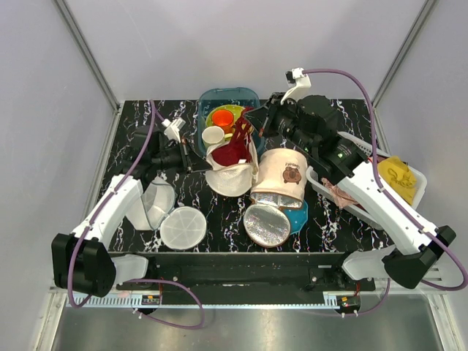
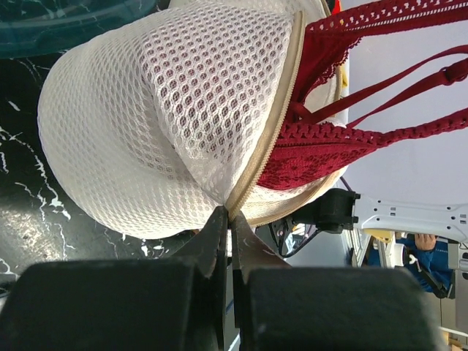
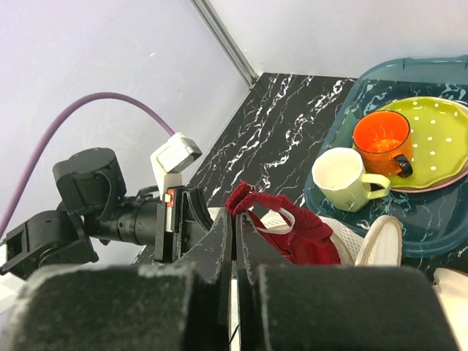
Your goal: Unzip the laundry bag and remove the bra
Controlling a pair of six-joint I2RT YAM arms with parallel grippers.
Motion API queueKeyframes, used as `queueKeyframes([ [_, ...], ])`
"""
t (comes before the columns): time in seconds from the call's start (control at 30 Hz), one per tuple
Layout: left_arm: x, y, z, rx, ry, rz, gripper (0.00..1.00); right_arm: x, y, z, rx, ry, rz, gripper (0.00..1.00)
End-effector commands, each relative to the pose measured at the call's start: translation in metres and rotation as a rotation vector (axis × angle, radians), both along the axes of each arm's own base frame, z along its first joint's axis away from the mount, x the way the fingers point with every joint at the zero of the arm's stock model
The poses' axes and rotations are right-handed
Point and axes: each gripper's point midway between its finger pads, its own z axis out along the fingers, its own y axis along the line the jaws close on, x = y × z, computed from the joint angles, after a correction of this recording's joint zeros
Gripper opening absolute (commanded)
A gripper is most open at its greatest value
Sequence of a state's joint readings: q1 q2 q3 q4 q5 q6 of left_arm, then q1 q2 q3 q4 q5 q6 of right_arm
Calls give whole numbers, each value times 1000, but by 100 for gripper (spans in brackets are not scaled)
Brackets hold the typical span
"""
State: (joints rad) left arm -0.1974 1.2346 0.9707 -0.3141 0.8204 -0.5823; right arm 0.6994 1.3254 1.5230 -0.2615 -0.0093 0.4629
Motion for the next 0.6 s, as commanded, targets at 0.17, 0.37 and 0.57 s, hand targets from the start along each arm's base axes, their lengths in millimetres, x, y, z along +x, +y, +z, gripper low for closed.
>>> queueKeyframes([
  [0.17,-3,-24,-1,-51,-28,-64,0,7,7,71,160,-149,10,0],
  [0.37,-5,-26,-4,-48,-25,-66,0,4,-1,99,206,-210,-10,0],
  [0.57,-3,-27,-5,-46,-21,-68,0,4,-8,106,238,-237,-43,0],
])
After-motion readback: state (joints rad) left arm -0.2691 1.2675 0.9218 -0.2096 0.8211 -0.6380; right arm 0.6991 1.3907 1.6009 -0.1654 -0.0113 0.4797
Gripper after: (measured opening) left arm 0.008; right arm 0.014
